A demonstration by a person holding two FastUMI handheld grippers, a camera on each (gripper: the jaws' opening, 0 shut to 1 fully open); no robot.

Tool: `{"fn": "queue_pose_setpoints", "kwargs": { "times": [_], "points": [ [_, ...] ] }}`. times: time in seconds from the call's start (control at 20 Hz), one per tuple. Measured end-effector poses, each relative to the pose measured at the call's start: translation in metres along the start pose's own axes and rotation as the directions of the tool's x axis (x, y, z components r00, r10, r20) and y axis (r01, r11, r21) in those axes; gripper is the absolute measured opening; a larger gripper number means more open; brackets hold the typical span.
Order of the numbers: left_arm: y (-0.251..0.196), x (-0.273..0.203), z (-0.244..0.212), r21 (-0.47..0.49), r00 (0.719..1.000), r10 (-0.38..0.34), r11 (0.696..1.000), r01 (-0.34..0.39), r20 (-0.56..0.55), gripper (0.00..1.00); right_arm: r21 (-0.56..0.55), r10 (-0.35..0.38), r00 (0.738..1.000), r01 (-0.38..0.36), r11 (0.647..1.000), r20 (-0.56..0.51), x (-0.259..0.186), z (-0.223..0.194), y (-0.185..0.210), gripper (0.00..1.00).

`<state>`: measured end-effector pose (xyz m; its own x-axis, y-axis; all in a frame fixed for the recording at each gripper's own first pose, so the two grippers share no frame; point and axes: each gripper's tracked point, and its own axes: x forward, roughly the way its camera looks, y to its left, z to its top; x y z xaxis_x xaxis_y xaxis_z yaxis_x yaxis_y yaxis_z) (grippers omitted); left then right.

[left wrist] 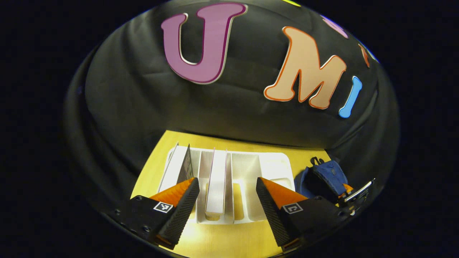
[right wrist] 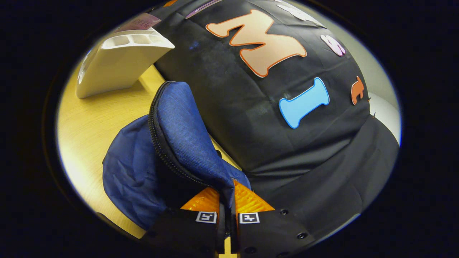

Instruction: Open the schoolbag, grab two books from the bookshelf and put them into the schoolbag.

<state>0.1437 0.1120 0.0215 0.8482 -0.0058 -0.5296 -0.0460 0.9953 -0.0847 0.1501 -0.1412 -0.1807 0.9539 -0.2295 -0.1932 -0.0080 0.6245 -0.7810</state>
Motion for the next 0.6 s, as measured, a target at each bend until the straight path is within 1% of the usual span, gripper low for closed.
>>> {"fn": "queue_pose_setpoints", "kwargs": {
  "times": [0.05,0.1,0.15,0.2,0.25,0.3,0.35,0.4,0.45,0.5,0.55,0.6],
  "points": [
    [0.001,0.003,-0.001,-0.004,0.999,-0.001,1.0,0.001,-0.05,0.94,0.003,-0.003,1.0,0.003,1.0,-0.003,-0.002,-0.001,-0.002,0.12],
    [0.002,0.008,-0.001,0.002,0.995,0.003,1.0,-0.003,-0.099,0.95,0.005,-0.004,1.0,0.004,1.0,-0.005,-0.003,-0.003,-0.003,0.09],
    [0.007,0.012,-0.003,0.015,0.989,0.013,1.0,-0.01,-0.15,0.94,0.006,-0.005,1.0,0.005,1.0,-0.008,-0.006,-0.006,-0.004,0.12],
    [0.011,0.017,-0.006,0.028,0.98,0.031,0.999,-0.026,-0.194,0.94,0.007,-0.005,1.0,0.005,1.0,-0.011,-0.005,-0.006,-0.005,0.09],
    [0.016,0.022,-0.012,0.028,0.967,0.048,0.999,-0.042,-0.25,0.9,0.006,-0.004,1.0,0.004,1.0,-0.012,-0.006,-0.007,-0.006,0.09],
    [0.015,0.028,-0.018,0.008,0.954,0.048,0.999,-0.048,-0.295,0.94,0.004,-0.003,1.0,0.004,1.0,-0.012,-0.007,-0.008,-0.007,0.09],
    [0.013,0.03,-0.027,-0.019,0.935,0.042,0.999,-0.051,-0.353,0.93,0.001,-0.002,1.0,0.002,1.0,-0.013,-0.008,-0.009,-0.007,0.09],
    [0.012,0.032,-0.036,-0.047,0.912,0.034,0.997,-0.058,-0.409,0.93,-0.002,0.0,1.0,0.0,1.0,-0.013,-0.011,-0.011,-0.007,0.12],
    [0.013,0.038,-0.042,-0.07,0.9,0.029,0.995,-0.065,-0.435,0.9,-0.004,0.003,1.0,-0.003,1.0,-0.013,-0.012,-0.012,-0.007,0.09],
    [0.015,0.045,-0.047,-0.078,0.889,0.032,0.994,-0.076,-0.457,0.89,-0.005,0.005,1.0,-0.005,1.0,-0.013,-0.012,-0.012,-0.007,0.12],
    [0.017,0.047,-0.049,-0.075,0.88,0.039,0.994,-0.084,-0.474,0.89,-0.005,0.008,1.0,-0.008,1.0,-0.012,-0.013,-0.013,-0.008,0.12],
    [0.019,0.053,-0.051,-0.068,0.871,0.043,0.994,-0.087,-0.489,0.85,-0.005,0.01,1.0,-0.01,1.0,-0.012,-0.014,-0.014,-0.008,0.09]
  ]
}}
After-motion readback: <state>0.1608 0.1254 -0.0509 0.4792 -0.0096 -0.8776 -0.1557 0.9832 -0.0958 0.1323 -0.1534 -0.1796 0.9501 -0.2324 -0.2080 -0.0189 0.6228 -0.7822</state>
